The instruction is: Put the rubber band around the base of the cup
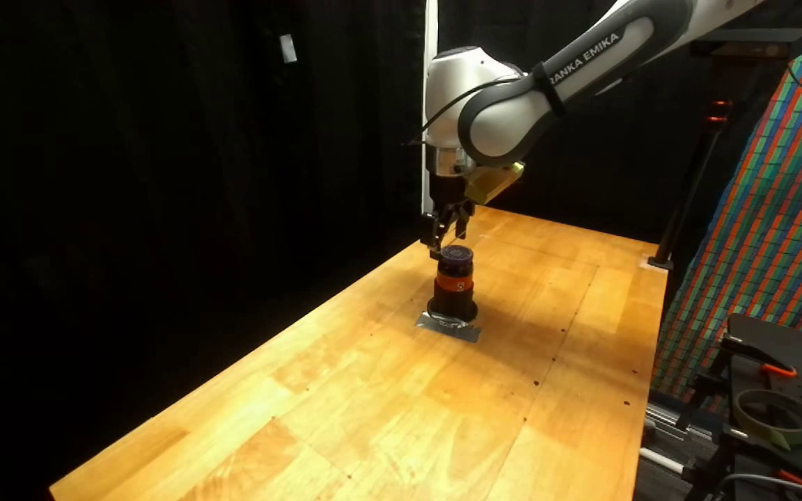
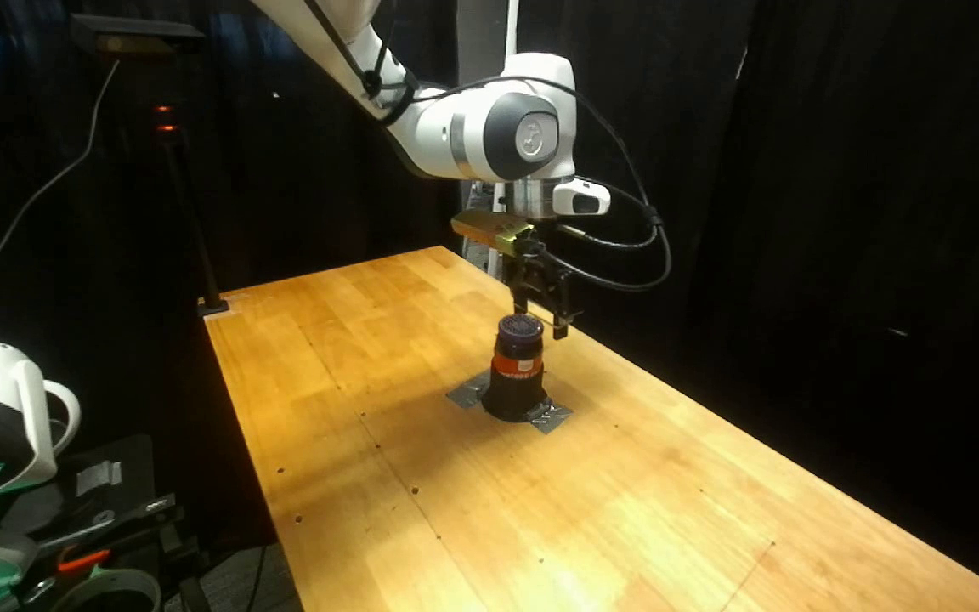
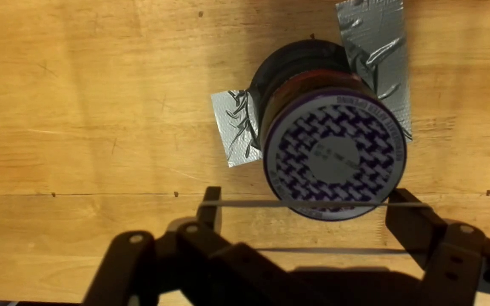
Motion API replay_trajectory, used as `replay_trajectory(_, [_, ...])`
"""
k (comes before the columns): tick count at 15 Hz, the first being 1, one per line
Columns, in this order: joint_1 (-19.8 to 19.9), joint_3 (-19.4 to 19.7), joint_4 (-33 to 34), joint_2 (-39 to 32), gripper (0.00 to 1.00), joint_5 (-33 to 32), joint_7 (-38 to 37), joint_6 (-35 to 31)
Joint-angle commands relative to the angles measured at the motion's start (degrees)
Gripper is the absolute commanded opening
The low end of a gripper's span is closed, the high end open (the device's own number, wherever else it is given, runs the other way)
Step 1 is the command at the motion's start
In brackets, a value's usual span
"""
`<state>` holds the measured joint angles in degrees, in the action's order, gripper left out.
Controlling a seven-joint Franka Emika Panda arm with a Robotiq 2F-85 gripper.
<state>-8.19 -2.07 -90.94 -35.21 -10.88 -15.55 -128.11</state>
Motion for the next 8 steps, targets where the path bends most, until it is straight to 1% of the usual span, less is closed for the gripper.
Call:
replay_trajectory(1, [-0.51, 1.16, 4.09, -3.51, 1.0, 1.24, 1.2, 0.31])
replay_trajectory(4, [0.39, 0.25, 4.11, -4.29, 1.0, 3.49, 3.09, 1.9])
replay_trajectory(8, [1.51, -0.84, 1.54, -2.29, 1.0, 7.63, 6.47, 5.6])
